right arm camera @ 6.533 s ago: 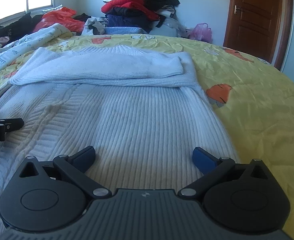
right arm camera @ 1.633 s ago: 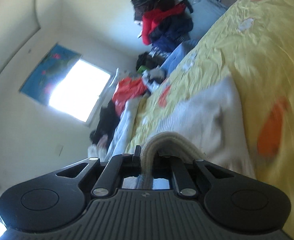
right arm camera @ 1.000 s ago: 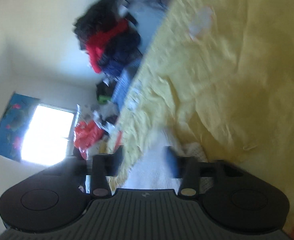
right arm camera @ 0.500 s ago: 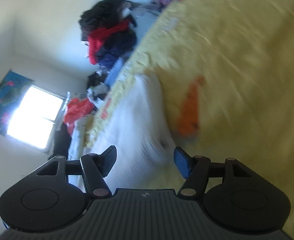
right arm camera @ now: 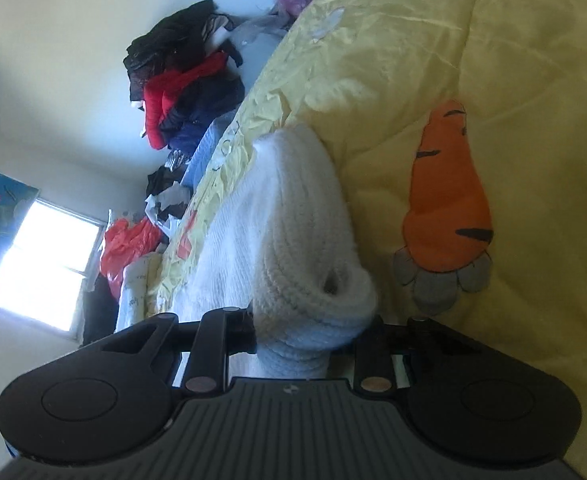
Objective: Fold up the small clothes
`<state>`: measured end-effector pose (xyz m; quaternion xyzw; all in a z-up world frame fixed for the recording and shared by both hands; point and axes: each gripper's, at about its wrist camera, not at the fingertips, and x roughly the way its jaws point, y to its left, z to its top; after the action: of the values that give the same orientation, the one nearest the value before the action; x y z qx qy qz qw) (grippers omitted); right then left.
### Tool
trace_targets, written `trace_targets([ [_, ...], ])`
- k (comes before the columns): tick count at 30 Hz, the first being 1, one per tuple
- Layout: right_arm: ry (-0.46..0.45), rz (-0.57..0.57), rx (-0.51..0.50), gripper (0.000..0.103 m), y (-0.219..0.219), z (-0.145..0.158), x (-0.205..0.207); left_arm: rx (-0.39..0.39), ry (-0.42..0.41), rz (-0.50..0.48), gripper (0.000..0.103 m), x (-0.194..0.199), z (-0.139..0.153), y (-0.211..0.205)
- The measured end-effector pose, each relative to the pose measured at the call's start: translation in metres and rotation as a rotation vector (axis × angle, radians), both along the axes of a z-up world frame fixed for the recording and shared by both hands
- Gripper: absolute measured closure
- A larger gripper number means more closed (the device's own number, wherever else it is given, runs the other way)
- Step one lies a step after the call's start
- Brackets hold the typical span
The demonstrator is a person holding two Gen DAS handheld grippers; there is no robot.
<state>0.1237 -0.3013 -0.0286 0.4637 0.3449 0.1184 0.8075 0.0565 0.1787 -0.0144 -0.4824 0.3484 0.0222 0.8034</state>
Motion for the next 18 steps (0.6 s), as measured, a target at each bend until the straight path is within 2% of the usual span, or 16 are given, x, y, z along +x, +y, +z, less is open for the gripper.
trace_targets([
  [3, -0.037, 0.014, -0.029, 0.076, 0.001, 0.01, -0.008, 0.058, 0.001, -0.04, 0.081, -0.001, 0.013, 0.001],
  [6, -0.101, 0.053, -0.063, 0.077, 0.003, 0.034, -0.024, 0.09, -0.044, -0.073, 0.083, -0.012, 0.033, 0.003],
  [10, -0.158, 0.172, -0.078, 0.077, -0.008, 0.069, -0.07, 0.092, -0.085, -0.165, 0.083, -0.058, 0.058, 0.01],
  [14, -0.098, 0.248, -0.105, 0.076, -0.031, 0.069, -0.134, 0.07, -0.036, -0.261, 0.083, -0.113, 0.044, 0.017],
  [17, -0.003, 0.273, -0.16, 0.07, -0.032, 0.042, -0.162, 0.052, 0.039, -0.283, 0.078, -0.135, 0.012, 0.018],
  [18, 0.044, 0.26, -0.166, 0.066, -0.032, 0.029, -0.164, 0.02, 0.027, -0.278, 0.075, -0.14, 0.003, 0.022],
])
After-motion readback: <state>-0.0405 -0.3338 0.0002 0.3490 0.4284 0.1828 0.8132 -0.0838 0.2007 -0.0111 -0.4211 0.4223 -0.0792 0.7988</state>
